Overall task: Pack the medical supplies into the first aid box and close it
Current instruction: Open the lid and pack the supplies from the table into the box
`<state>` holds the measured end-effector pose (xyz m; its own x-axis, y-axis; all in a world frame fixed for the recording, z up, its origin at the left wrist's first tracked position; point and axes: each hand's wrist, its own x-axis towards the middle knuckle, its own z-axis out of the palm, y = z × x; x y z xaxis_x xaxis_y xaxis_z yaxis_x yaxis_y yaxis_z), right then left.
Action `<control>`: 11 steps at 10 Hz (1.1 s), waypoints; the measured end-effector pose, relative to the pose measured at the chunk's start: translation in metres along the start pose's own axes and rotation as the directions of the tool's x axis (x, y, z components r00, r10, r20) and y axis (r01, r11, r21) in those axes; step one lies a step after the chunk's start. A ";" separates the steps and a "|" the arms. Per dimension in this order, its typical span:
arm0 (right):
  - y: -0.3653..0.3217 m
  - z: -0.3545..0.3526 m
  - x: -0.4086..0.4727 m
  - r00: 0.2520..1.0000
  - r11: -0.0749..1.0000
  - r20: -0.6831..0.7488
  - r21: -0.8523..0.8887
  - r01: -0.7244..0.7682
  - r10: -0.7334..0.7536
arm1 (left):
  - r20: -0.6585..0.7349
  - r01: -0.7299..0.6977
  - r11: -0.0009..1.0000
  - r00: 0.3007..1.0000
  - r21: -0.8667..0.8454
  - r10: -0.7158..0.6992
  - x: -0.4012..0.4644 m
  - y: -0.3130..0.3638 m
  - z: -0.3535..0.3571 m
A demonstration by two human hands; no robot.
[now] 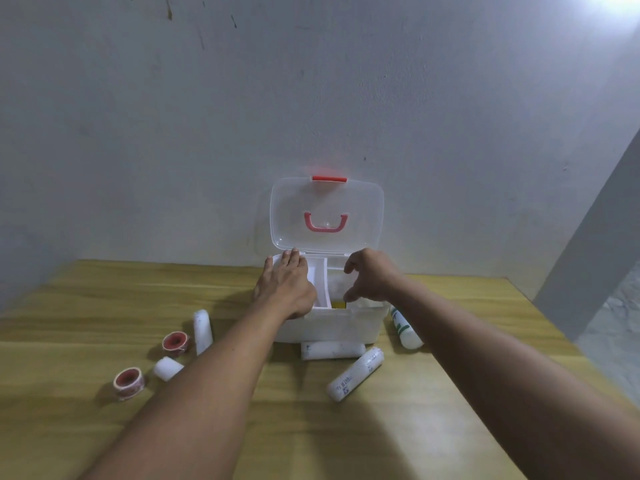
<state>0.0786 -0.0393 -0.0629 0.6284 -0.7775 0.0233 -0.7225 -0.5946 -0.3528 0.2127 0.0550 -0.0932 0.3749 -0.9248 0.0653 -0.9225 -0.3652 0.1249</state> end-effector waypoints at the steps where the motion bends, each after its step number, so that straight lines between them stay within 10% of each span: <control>1: -0.003 0.001 0.000 0.993 0.992 0.058 0.075 -0.103 0.099 | 0.001 0.000 1.000 1.000 0.000 0.000 0.000 0.000 0.000; 6: -0.007 -0.023 -0.031 0.998 0.996 -0.064 0.085 0.031 -0.025 | -0.001 -0.002 1.000 1.000 -0.002 0.002 -0.001 -0.001 0.002; 8: 0.008 -0.034 -0.080 0.987 0.995 0.129 -0.007 0.097 -0.095 | 0.001 -0.002 1.000 1.000 0.006 0.002 0.001 0.000 0.001; 11: 0.098 -0.030 -0.039 0.928 0.931 -0.087 0.087 -0.354 0.361 | 0.001 -0.001 1.000 1.000 0.015 0.001 0.000 0.001 0.001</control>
<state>-0.0256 -0.0731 -0.0701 0.2973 -0.9545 -0.0246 -0.8703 -0.2602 -0.4182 0.2123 0.0545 -0.0936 0.3740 -0.9252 0.0646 -0.9241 -0.3659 0.1102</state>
